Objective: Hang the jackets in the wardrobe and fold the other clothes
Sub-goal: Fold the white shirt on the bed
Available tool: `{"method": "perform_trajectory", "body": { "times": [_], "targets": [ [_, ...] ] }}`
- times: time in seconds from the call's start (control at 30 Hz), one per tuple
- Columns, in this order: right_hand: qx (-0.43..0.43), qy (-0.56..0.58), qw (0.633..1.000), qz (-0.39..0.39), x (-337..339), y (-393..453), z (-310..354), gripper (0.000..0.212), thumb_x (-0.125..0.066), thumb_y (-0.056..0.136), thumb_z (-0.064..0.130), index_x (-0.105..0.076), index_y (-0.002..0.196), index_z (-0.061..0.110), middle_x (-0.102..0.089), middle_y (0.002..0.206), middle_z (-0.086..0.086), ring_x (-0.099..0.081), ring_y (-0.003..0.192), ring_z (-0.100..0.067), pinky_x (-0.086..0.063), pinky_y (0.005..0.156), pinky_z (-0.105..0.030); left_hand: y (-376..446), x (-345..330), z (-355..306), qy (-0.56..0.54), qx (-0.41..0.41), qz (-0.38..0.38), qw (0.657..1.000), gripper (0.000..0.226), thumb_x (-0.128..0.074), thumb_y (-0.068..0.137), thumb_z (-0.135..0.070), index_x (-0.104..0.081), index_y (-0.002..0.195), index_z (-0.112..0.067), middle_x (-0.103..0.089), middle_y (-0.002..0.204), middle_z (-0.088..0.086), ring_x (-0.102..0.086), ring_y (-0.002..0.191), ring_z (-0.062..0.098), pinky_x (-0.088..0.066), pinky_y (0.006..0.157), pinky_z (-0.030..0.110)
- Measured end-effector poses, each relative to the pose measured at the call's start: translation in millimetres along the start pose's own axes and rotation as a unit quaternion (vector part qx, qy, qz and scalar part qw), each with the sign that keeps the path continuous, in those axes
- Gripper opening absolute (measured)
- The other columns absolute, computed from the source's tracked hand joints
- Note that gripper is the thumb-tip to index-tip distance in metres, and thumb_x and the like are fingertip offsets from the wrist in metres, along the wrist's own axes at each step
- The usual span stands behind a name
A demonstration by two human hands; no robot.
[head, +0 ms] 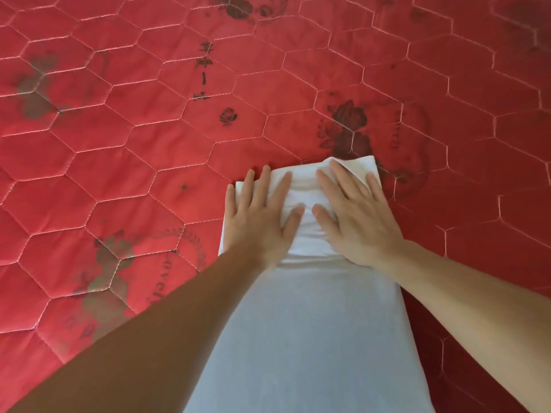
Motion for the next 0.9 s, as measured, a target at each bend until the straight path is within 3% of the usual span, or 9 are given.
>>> {"method": "perform_trajectory", "body": {
  "times": [0.13, 0.27, 0.43, 0.6, 0.77, 0.83, 0.9],
  "targets": [
    [0.004, -0.028, 1.000, -0.001, 3.9, 1.6, 4.2, 0.070, -0.010, 0.093, 0.055, -0.020, 0.153, 0.021, -0.009, 0.163, -0.003, -0.011, 0.149, -0.014, -0.006, 0.118, -0.047, 1.9, 3.4, -2.4, 0.007, 0.004, 0.020, 1.000, 0.065, -0.007, 0.096, -0.063, 0.008, 0.154, -0.038, 0.014, 0.164, -0.003, 0.016, 0.150, 0.021, 0.011, 0.120, 0.048],
    [-0.010, -0.059, 0.997, -0.048, 16.4, -12.9, 21.4, 0.064, -0.022, 0.094, 0.048, -0.035, 0.145, 0.013, -0.028, 0.156, -0.009, -0.024, 0.145, -0.024, -0.013, 0.113, -0.053, -27.5, 6.6, -4.5, 0.005, -0.031, -0.021, 0.999, 0.062, -0.014, 0.100, -0.058, 0.005, 0.155, -0.037, 0.013, 0.164, 0.001, 0.014, 0.150, 0.025, 0.014, 0.117, 0.051],
    [0.072, -0.021, 0.997, -0.028, -13.1, -107.1, 46.4, 0.061, -0.029, 0.097, 0.046, -0.030, 0.151, 0.019, -0.017, 0.162, -0.006, -0.013, 0.150, -0.024, -0.009, 0.119, -0.052, -111.3, -16.9, -3.4, -0.039, -0.103, -0.064, 0.992, 0.060, -0.029, 0.098, -0.047, -0.016, 0.155, -0.032, -0.009, 0.165, 0.002, -0.002, 0.151, 0.028, -0.001, 0.118, 0.056],
    [-0.003, -0.027, 1.000, 0.012, -33.4, -177.5, 15.8, 0.062, -0.028, 0.096, 0.049, -0.028, 0.153, 0.024, -0.013, 0.163, -0.002, -0.009, 0.151, -0.019, -0.017, 0.119, -0.051, -164.5, -37.4, 26.0, 0.007, -0.087, -0.044, 0.995, 0.060, -0.028, 0.098, -0.053, -0.023, 0.154, -0.032, -0.017, 0.163, 0.001, -0.010, 0.150, 0.024, -0.007, 0.117, 0.052],
    [0.004, -0.020, 0.998, 0.052, -37.1, -218.9, 25.3, 0.081, -0.029, 0.087, 0.071, -0.017, 0.154, 0.028, -0.007, 0.163, -0.004, -0.007, 0.150, -0.026, -0.013, 0.120, -0.050, -214.9, -43.8, 41.0, 0.008, -0.061, 0.006, 0.998, 0.068, -0.012, 0.094, -0.069, -0.001, 0.155, -0.039, 0.008, 0.164, -0.004, 0.016, 0.150, 0.022, 0.009, 0.118, 0.052],
    [0.038, -0.035, 0.996, 0.067, -38.1, -236.3, 31.1, 0.090, -0.036, 0.080, 0.077, -0.020, 0.154, 0.028, -0.008, 0.163, -0.006, -0.007, 0.150, -0.030, -0.015, 0.118, -0.053, -234.5, -42.7, 41.4, 0.017, -0.080, 0.040, 0.996, 0.084, -0.019, 0.087, -0.079, 0.000, 0.156, -0.036, 0.011, 0.164, 0.000, 0.018, 0.149, 0.025, 0.008, 0.118, 0.055],
    [0.066, -0.054, 0.994, 0.069, -36.0, -243.7, 31.8, 0.086, -0.051, 0.079, 0.068, -0.026, 0.151, 0.029, -0.015, 0.162, -0.008, -0.015, 0.149, -0.032, -0.022, 0.116, -0.054, -245.2, -41.7, 39.6, 0.030, -0.081, 0.078, 0.993, 0.095, -0.028, 0.078, -0.080, 0.007, 0.154, -0.034, 0.018, 0.162, 0.001, 0.025, 0.147, 0.026, 0.007, 0.118, 0.056]
  ]
}}
Point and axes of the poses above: each hand's wrist, its own y-axis towards the middle knuckle, its own x-axis out of the back of the hand, z = x × y, the point moved 2 cm from there along y, towards the middle knuckle
